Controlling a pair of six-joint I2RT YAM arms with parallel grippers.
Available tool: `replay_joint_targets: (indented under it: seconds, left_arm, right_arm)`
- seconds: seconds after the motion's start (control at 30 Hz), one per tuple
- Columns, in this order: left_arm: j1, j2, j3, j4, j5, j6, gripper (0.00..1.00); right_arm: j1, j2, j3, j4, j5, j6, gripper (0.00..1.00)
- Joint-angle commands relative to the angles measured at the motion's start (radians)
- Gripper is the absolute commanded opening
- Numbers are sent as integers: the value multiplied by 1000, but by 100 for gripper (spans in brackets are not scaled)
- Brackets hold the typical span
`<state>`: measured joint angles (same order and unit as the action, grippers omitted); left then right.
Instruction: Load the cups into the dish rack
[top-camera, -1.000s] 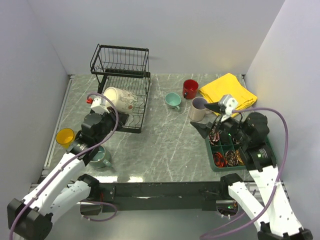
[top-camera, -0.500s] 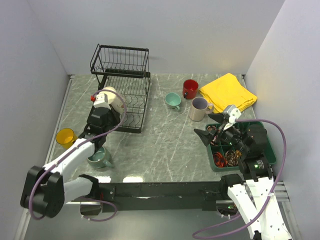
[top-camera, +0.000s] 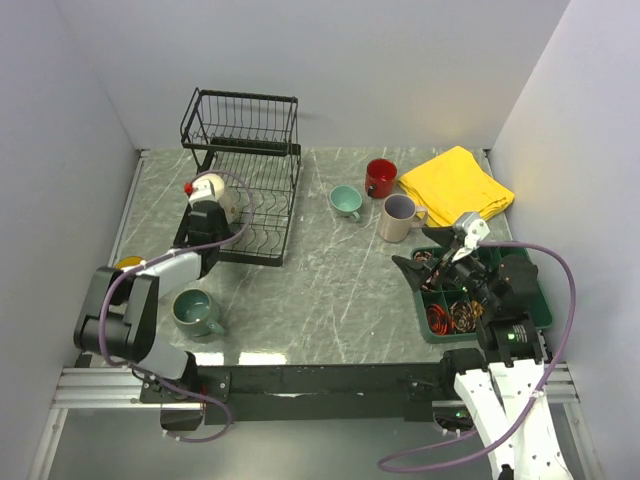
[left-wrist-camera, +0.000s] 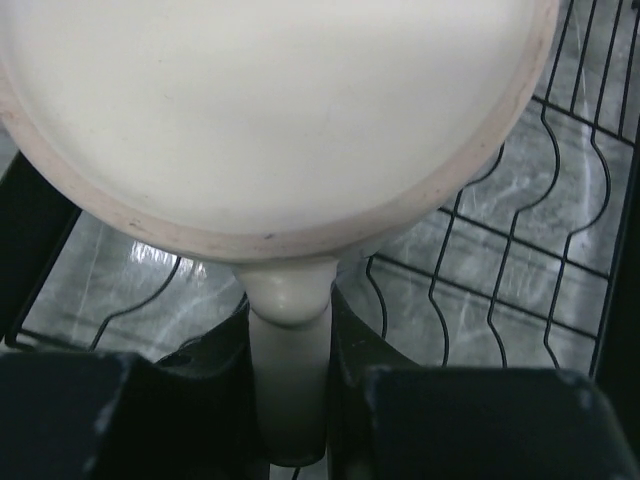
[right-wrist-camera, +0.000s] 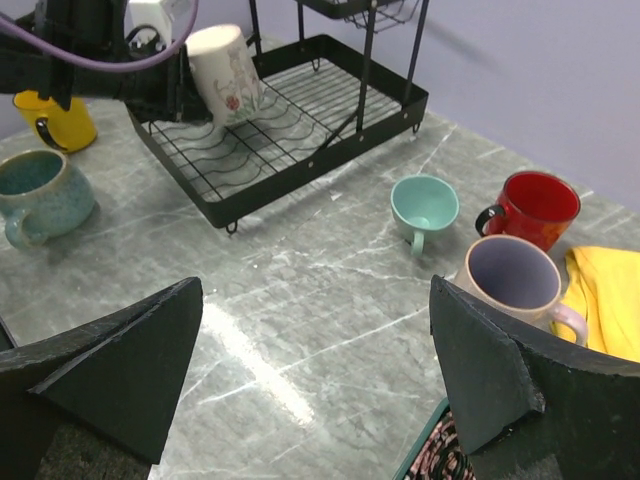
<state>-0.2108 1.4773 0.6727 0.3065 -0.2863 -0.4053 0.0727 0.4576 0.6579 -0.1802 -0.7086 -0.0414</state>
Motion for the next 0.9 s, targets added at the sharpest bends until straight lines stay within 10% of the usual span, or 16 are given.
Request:
replay_joint_targets:
  seconds: [0.0, 0.37, 0.6, 0.87]
  left_arm:
    - [14, 20, 116, 255, -57, 45, 1]
    - [30, 189, 208, 279, -73, 97, 1]
    - [33, 222, 272, 171, -79, 86, 56]
    - [34, 176, 295, 66, -30, 83, 66]
  right_arm:
    - [-16, -7, -15, 36, -17, 15, 100]
    - [-45, -13, -44, 47, -34, 35, 100]
    - [-56, -17, -53, 59, -37, 40, 100]
    - [-63, -30, -58, 61, -38, 40, 100]
